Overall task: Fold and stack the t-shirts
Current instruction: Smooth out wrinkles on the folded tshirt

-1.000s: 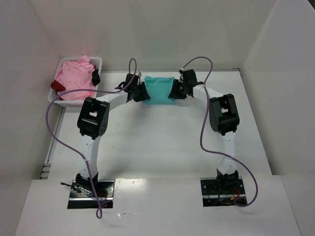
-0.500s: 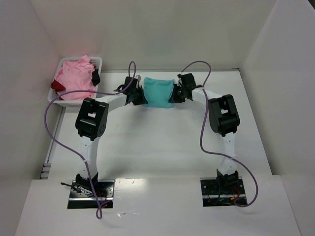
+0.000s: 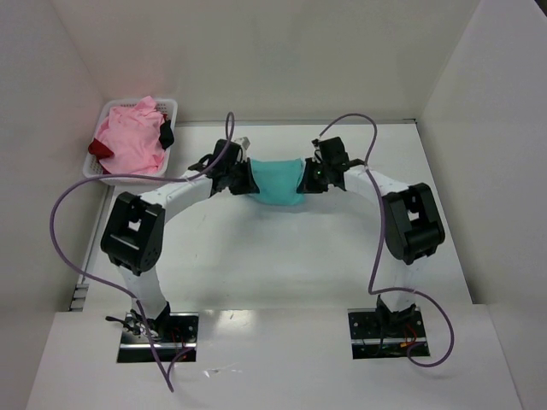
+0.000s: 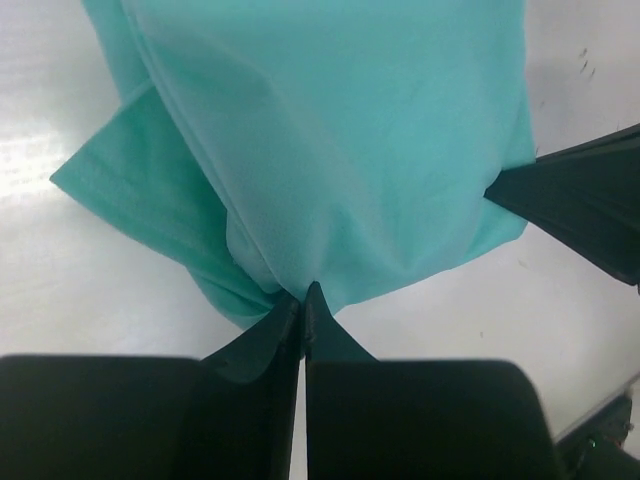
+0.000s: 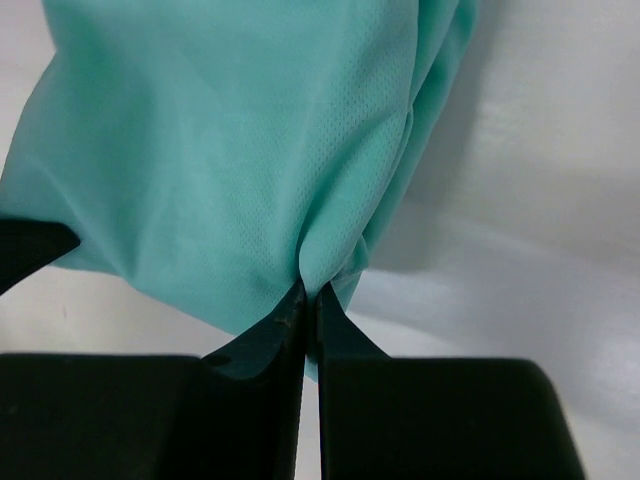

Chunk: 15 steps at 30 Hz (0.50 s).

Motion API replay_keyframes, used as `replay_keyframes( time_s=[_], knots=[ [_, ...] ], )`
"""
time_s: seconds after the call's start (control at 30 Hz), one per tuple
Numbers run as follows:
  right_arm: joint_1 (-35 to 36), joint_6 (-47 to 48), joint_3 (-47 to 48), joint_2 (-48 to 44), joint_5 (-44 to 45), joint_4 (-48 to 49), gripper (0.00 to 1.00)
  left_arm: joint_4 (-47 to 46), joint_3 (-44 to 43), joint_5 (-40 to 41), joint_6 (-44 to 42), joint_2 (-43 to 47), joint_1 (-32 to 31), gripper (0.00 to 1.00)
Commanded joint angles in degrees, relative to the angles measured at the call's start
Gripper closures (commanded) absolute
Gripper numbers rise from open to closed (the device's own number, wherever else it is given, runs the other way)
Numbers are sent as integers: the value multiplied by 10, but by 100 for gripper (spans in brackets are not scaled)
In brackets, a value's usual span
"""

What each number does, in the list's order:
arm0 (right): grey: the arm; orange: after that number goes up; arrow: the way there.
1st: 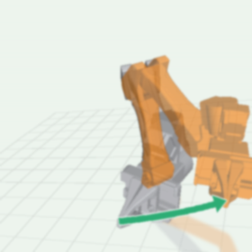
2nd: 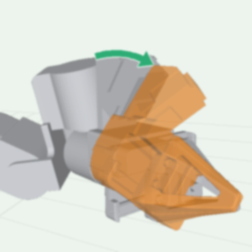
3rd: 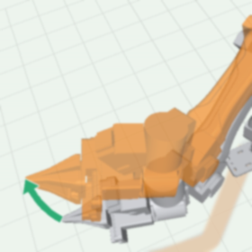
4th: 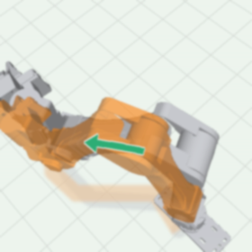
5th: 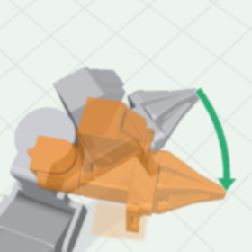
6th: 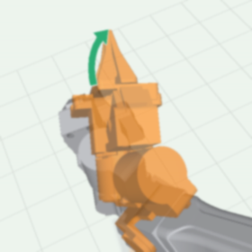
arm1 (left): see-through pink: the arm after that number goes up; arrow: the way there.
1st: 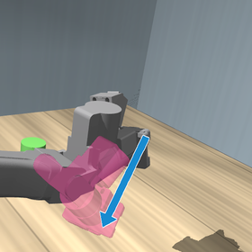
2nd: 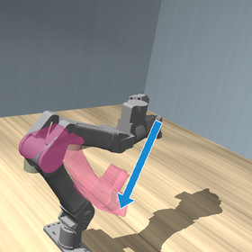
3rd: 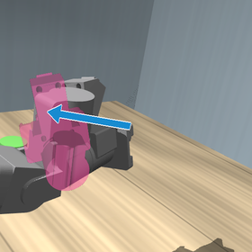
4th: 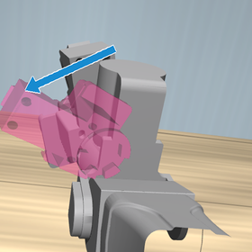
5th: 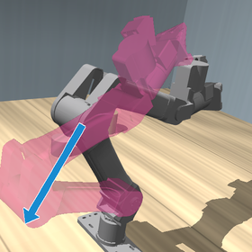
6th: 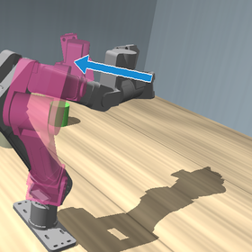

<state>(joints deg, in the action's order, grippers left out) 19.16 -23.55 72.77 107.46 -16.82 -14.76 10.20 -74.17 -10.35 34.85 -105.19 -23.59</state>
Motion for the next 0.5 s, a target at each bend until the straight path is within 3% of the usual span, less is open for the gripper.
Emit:
replay_keyframes(
  time_s=[0.0,0.17,0.23,0.3,0.33,0.4,0.43,0.47],
  knots=[
    [34,-9,-33,-54,5,-11,91,40,22,-6,7,41,-12,95],
    [47,-20,-47,-68,-2,-30,90,82,51,-20,7,62,-18,95],
    [47,-20,-61,-74,-2,-30,83,82,73,-27,7,69,-18,92],
    [47,-20,-68,-74,-8,-36,66,98,79,-33,7,75,-18,85],
    [47,-20,-68,-79,-8,-36,42,98,87,-33,7,82,-18,71],
    [47,-20,-68,-85,13,-47,34,114,95,-19,12,100,-18,62],
    [47,-20,-68,-85,30,-47,24,114,95,-13,12,107,-18,57],
    [47,-20,-60,-93,35,-47,20,128,95,-4,12,122,-18,47]
  ],
)
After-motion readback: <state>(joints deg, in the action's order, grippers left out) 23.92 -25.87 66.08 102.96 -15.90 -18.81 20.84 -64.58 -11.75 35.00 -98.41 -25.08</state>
